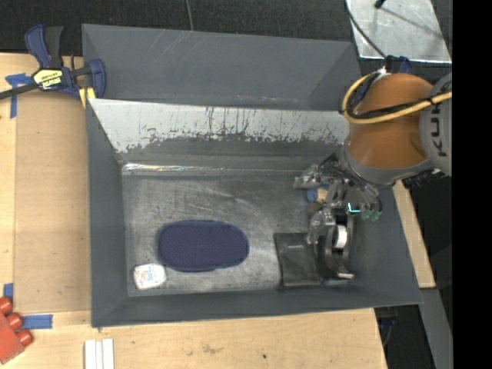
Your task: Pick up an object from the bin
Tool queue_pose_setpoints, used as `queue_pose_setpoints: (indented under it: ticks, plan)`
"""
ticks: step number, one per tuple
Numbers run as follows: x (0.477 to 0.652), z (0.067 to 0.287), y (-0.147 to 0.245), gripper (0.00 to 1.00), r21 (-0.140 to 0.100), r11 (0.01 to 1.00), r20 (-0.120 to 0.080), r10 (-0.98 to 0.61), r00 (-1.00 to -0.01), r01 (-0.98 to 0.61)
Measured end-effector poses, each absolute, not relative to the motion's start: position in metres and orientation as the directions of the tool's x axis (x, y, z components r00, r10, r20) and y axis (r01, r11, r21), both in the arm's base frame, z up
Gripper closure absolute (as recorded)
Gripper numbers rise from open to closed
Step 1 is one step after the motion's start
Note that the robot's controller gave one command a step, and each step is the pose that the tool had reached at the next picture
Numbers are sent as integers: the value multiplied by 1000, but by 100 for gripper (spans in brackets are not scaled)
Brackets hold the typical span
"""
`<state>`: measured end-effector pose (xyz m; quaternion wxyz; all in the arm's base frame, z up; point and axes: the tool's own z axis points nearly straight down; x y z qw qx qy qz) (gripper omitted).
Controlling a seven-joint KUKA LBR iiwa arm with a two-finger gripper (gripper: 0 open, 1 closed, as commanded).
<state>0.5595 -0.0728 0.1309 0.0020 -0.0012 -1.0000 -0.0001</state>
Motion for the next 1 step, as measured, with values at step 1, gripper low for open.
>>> queue_pose_setpoints:
  ticks: [1]
  plan:
    - [504,70,-77,0,-1,1000,-12,28,-1000,28]
